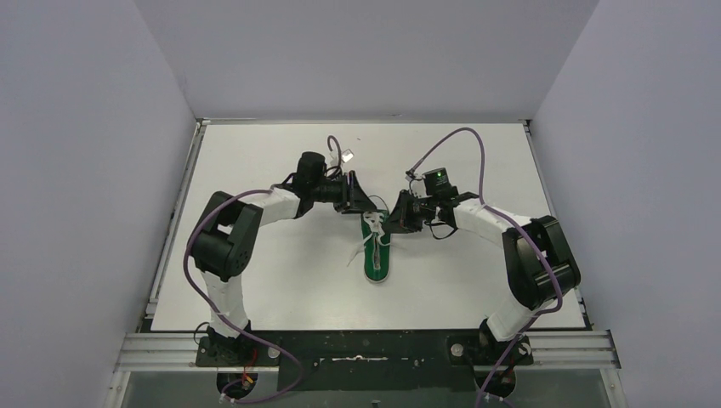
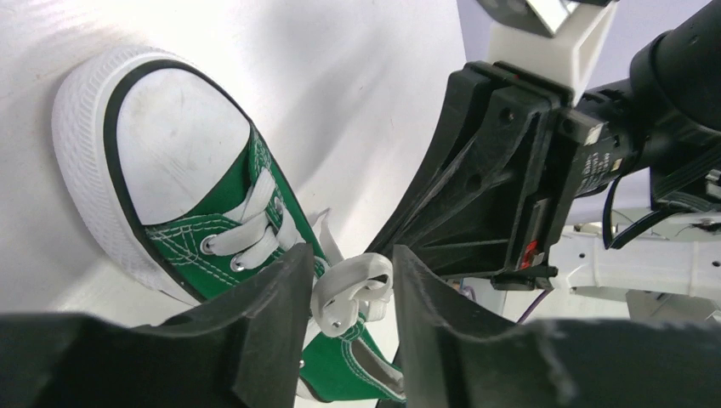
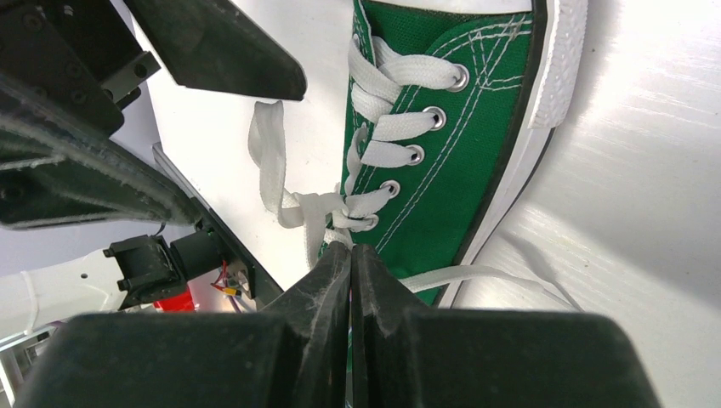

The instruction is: Tie the shoes

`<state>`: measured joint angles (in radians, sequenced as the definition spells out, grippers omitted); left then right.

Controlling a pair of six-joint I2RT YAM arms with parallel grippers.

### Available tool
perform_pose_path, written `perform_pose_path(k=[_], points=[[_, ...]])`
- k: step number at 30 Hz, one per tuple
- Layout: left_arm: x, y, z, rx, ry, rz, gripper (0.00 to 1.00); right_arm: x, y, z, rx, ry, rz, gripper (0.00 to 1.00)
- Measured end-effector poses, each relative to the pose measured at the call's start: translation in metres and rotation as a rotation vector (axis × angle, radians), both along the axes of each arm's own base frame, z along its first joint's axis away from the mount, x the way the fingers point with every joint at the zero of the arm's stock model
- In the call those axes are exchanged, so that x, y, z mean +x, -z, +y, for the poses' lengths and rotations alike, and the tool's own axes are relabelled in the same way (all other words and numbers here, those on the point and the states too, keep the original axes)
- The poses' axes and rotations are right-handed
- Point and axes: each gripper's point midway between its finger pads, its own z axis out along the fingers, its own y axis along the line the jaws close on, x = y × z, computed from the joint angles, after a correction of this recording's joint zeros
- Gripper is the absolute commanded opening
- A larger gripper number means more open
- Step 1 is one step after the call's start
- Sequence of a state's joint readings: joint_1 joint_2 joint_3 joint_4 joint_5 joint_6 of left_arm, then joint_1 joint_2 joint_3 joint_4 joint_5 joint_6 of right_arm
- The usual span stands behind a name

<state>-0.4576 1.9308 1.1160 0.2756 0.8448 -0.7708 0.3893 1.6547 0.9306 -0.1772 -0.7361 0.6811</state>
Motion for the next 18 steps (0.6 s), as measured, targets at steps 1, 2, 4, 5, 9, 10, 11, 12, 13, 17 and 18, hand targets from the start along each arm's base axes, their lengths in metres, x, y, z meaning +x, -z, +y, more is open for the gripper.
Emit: perform_pose_path(k=[1,2,4,5,9,10,11,12,13,17,18], points=[[0.0,0.002,0.0,0.006,0.002,0.004,0.25,0.0,-0.001,0.0,-0.001,-0.003,-0.002,0.0],[-0.001,0.003,0.001,0.012,0.004,0.008,0.21,0.001,-0.002,0.001,-0.003,-0.006,-0.005,0.0],[-0.004,0.007,0.002,0.026,0.011,0.019,0.13,0.003,-0.005,0.002,-0.008,-0.01,-0.018,0.0],[-0.006,0.01,0.004,0.036,0.015,0.025,0.09,0.005,-0.007,0.002,-0.011,-0.011,-0.024,0.0],[-0.012,0.018,0.007,0.057,0.024,0.043,0.0,0.012,-0.015,0.002,-0.023,-0.015,-0.053,0.0],[-0.014,0.02,0.008,0.062,0.026,0.047,0.0,0.014,-0.017,0.003,-0.028,-0.015,-0.058,0.0],[-0.016,0.023,0.01,0.068,0.026,0.054,0.0,0.015,-0.018,0.003,-0.035,-0.015,-0.061,0.0],[-0.019,0.025,0.011,0.075,0.025,0.061,0.0,0.016,-0.02,0.003,-0.043,-0.012,-0.064,0.0],[-0.021,0.027,0.013,0.08,0.023,0.066,0.0,0.017,-0.021,0.002,-0.055,-0.005,-0.064,0.0],[-0.032,0.028,0.021,0.102,0.005,0.079,0.0,0.021,-0.021,-0.002,-0.137,0.027,-0.062,0.0],[-0.034,0.027,0.022,0.104,0.001,0.078,0.0,0.022,-0.021,-0.004,-0.163,0.032,-0.065,0.0]])
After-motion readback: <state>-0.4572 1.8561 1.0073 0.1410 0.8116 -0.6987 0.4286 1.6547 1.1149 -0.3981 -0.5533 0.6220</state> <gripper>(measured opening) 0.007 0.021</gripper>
